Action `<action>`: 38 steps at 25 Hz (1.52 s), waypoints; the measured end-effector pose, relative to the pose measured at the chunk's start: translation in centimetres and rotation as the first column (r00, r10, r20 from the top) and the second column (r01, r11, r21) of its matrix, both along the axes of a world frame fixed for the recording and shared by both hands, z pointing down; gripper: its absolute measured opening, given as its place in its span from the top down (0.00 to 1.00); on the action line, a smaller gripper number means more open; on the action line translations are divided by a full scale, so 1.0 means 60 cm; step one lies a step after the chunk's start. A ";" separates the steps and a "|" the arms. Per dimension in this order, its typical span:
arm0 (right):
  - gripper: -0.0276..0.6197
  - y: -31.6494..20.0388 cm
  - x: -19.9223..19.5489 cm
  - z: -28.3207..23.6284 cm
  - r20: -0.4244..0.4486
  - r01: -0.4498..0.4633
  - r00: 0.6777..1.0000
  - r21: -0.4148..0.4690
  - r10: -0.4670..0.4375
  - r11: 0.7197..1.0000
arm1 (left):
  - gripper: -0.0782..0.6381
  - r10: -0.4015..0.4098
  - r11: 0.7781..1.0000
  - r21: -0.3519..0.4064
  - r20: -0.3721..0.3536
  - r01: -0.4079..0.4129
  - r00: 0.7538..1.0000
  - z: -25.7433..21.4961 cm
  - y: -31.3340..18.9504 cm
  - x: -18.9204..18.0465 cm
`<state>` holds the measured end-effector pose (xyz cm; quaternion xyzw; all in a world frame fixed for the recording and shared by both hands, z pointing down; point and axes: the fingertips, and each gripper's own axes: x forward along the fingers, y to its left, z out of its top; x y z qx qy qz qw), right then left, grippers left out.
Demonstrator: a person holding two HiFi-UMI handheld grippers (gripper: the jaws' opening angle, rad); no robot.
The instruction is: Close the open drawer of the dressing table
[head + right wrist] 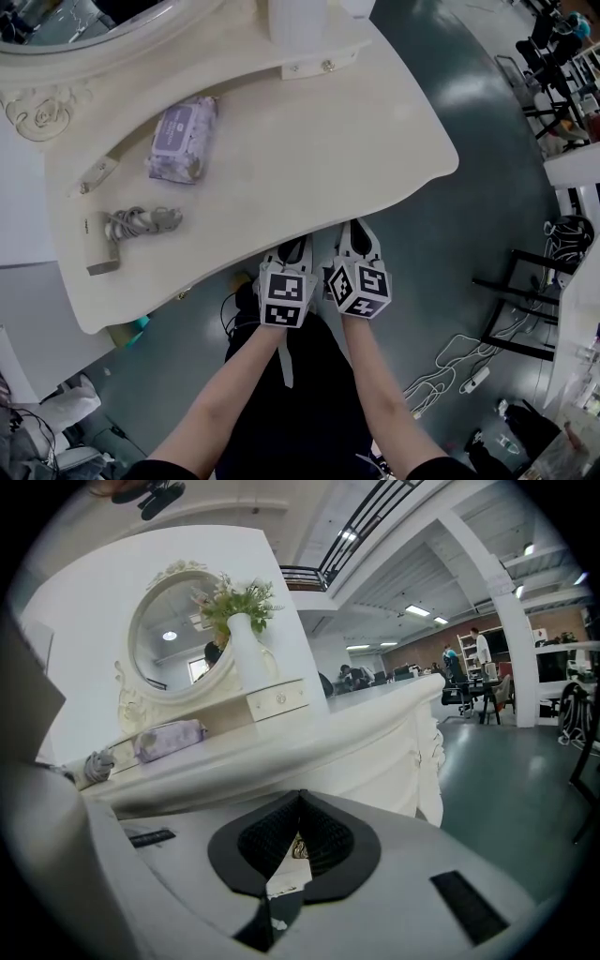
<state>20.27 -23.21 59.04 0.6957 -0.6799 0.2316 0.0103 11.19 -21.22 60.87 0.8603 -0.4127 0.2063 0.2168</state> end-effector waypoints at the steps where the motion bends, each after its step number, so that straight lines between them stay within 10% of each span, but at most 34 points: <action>1: 0.92 0.000 0.000 0.000 0.001 0.001 1.000 0.000 -0.001 1.000 | 0.89 -0.001 1.000 -0.001 0.001 0.001 1.000 0.001 0.000 0.000; 27: 0.92 0.160 0.001 -0.053 0.224 0.109 0.968 0.028 -0.113 0.994 | 0.89 -0.008 1.000 -0.023 -0.018 0.007 1.000 -0.049 0.107 0.010; 38: 0.92 0.234 -0.015 -0.216 0.262 0.137 0.944 0.243 -0.201 0.960 | 0.89 0.038 0.998 0.057 -0.164 -0.029 0.986 -0.192 0.167 0.026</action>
